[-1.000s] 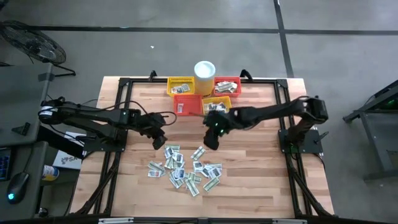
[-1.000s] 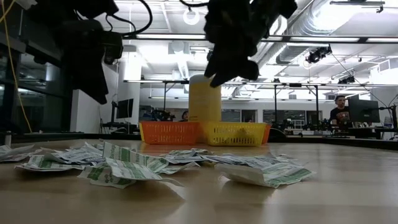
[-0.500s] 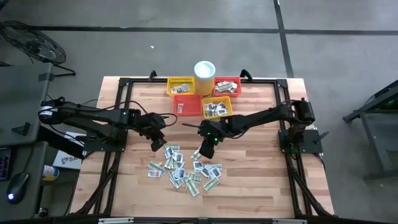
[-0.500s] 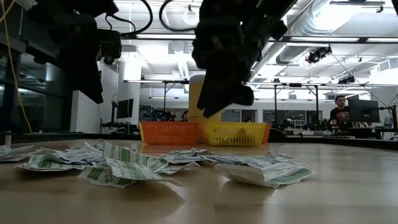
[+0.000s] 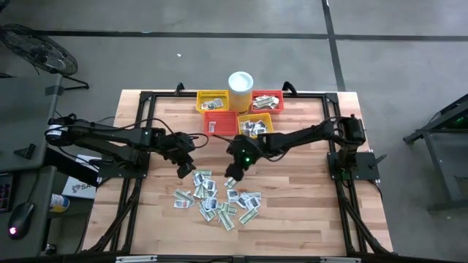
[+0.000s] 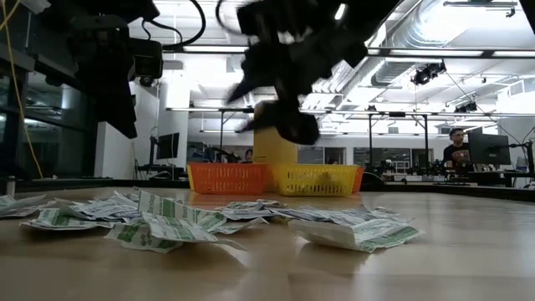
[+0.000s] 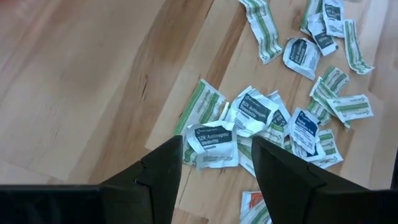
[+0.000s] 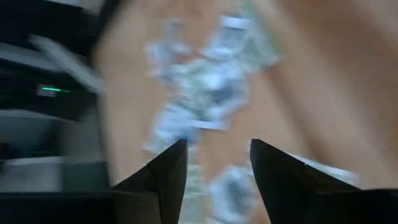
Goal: Pick & Place First Aid Supplies
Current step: Put the green bandage pack into the top orange basket
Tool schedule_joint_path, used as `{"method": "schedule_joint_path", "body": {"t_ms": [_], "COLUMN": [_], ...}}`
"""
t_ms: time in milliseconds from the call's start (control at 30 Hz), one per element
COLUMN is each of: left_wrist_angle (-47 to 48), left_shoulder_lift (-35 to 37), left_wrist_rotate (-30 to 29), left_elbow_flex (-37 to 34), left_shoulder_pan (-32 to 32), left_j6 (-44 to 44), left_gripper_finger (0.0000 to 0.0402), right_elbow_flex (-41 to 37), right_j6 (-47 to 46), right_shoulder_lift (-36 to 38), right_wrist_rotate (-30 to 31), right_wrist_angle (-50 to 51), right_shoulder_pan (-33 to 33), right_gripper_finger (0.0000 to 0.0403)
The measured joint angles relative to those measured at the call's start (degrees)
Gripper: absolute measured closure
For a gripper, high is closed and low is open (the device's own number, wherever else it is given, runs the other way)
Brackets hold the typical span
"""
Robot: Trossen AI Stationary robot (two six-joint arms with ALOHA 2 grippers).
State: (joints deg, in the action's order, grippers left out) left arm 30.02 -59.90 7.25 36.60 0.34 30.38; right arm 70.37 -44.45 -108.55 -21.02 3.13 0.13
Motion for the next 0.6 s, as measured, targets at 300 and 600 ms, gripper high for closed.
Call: {"method": "schedule_joint_path", "body": {"t_ms": [300,600], "left_wrist_angle": [0.01,0.13], "left_shoulder_lift": [0.02,0.02], "left_wrist_rotate": [0.20,1.42], "left_elbow_flex": [0.00,0.00], "left_shoulder_pan": [0.00,0.00], "left_j6": [0.34,0.36], "left_gripper_finger": [0.0211,0.0211], "right_elbow_flex": [0.07,3.43], "right_j6": [-9.63,-8.78], "right_shoulder_lift": [0.11,0.13], "right_wrist_rotate": [6.68,15.86], "right_wrist_angle": [-3.52,13.30], "right_shoulder_pan": [4.82,6.92], "right_gripper_finger": [0.0255,0.0258]}}
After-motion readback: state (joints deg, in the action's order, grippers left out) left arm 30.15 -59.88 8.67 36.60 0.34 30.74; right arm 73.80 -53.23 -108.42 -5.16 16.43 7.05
